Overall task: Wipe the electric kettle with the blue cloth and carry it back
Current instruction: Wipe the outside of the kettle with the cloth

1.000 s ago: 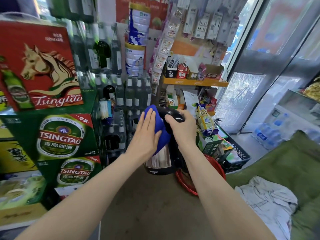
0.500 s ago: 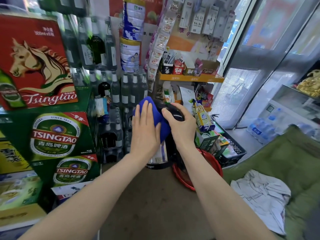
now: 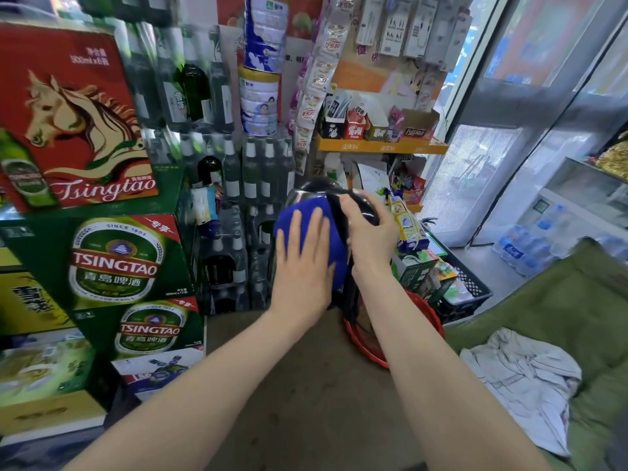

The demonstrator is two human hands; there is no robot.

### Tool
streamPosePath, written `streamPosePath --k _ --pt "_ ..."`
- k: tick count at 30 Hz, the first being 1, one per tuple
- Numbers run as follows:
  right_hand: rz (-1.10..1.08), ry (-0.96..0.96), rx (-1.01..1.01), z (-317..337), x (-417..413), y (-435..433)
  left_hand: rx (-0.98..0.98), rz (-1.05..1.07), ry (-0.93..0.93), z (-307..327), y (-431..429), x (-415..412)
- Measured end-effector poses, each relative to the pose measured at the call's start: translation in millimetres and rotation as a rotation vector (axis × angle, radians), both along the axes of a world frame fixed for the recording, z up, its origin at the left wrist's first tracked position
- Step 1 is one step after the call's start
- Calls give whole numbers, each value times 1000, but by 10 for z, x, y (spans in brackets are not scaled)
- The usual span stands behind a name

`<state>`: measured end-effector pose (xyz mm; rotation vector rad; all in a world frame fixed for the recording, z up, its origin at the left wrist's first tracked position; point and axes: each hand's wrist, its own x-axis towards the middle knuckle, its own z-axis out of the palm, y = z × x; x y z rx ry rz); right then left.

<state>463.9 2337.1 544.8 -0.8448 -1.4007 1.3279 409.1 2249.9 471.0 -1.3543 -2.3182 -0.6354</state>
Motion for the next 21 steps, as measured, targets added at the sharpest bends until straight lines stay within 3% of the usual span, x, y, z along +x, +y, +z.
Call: streamPosePath --k 4,11,17,21 --pt "9 82 -179 -8 110 122 -132 -91 112 -231 -149 -12" --pt "139 154 -389 -117 206 203 -58 -102 -22 562 121 -260" --pt "80 246 -649 -112 291 566 -311 -163 277 278 -80 101" --pt "143 194 -614 -149 291 502 -268 -163 134 278 -68 -15"
